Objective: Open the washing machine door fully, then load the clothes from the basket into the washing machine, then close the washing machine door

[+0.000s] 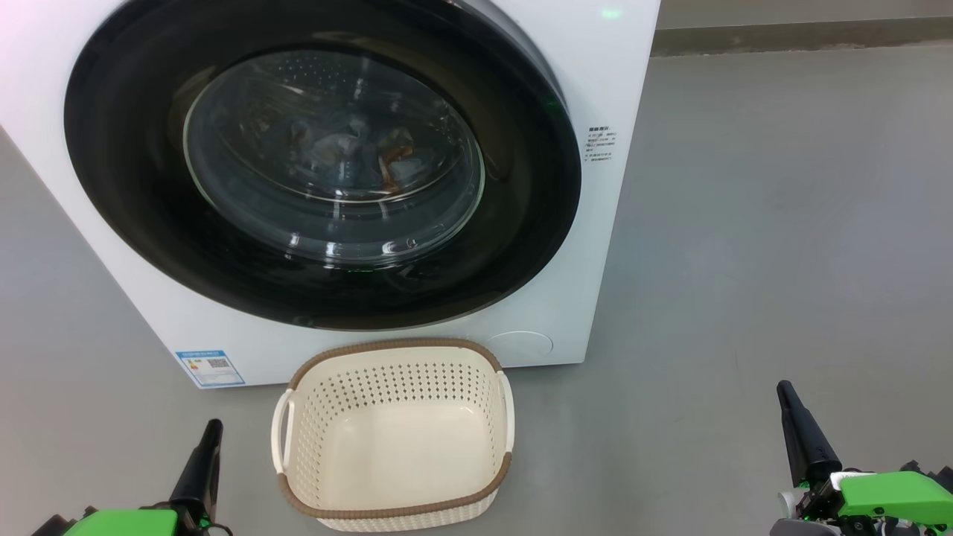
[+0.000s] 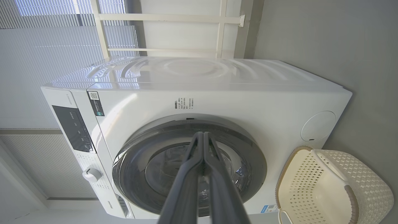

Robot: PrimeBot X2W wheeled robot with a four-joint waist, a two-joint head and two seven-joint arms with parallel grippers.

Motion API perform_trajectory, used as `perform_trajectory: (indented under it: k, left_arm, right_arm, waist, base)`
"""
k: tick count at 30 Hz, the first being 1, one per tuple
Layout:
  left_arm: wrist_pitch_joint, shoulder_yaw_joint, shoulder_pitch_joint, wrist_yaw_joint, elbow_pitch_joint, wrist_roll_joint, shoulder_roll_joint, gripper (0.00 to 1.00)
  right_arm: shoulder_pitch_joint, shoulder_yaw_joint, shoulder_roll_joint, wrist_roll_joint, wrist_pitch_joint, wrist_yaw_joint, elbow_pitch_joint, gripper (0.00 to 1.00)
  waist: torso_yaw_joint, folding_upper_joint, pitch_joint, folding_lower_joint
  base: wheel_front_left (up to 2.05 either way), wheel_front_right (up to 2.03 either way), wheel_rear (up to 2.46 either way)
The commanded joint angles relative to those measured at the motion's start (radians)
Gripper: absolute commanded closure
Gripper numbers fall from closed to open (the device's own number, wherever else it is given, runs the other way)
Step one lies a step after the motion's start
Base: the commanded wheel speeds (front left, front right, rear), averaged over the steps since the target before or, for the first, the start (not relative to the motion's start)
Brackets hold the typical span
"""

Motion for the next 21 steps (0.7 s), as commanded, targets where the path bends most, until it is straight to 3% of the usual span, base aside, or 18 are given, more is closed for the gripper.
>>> perform_trajectory:
  k: [1,21]
  left_arm:
    - [0.006,0.033,-0.043,-0.003,-0.019,0.007,0.013,1.0]
    - [0.008,0.036,-0.043,-0.003,-0.019,0.01,0.011,1.0]
  right_arm:
    - [-0.04,0.018,-0.001,-0.004,0.004,0.002,-0.025,1.0]
    - [-0.04,0.016,0.001,-0.005,0.005,0.002,-0.025,1.0]
  waist:
    - [0.0,0.0,0.0,0.0]
    - [0.0,0.0,0.0,0.0]
  base:
    - [0.0,0.0,0.0]
    - [0.0,0.0,0.0]
